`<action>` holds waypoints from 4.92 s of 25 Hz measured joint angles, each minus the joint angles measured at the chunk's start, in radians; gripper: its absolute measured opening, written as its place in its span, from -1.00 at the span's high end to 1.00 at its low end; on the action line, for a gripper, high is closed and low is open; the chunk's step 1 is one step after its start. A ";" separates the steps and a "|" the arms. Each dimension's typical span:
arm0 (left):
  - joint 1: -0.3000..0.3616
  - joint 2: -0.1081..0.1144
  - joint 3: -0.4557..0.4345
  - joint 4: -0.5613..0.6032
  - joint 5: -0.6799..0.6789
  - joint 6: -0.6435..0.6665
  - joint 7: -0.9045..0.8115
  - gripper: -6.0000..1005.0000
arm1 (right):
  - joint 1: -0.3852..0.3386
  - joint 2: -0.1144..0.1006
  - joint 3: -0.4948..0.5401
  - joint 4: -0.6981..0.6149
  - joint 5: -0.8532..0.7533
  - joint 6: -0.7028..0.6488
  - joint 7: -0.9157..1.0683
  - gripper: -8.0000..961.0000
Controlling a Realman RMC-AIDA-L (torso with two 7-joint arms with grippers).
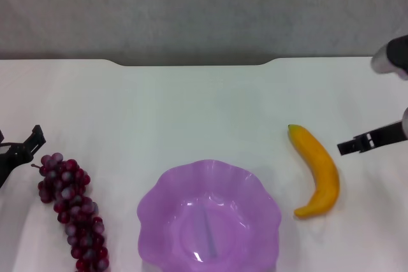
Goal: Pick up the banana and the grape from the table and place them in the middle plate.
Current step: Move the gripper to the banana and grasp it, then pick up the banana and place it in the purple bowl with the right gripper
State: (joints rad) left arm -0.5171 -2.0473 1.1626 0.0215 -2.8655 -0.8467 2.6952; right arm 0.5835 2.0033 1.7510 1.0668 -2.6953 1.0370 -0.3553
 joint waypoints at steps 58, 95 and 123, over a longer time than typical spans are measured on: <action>-0.003 -0.005 0.003 0.000 0.001 -0.005 -0.002 -0.76 | 0.018 0.005 -0.361 -0.326 0.241 -0.438 -0.008 -0.82; -0.006 -0.002 0.000 0.000 0.000 0.004 0.004 -0.76 | -0.051 0.004 -0.555 0.182 0.257 -0.226 -0.001 -0.08; -0.013 -0.004 0.005 0.000 0.002 0.004 0.000 -0.76 | -0.025 0.005 -0.699 0.104 0.334 -0.332 -0.110 -0.26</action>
State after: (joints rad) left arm -0.5303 -2.0510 1.1678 0.0214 -2.8639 -0.8424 2.6951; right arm 0.5588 2.0080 1.0524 1.1706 -2.3614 0.7050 -0.4651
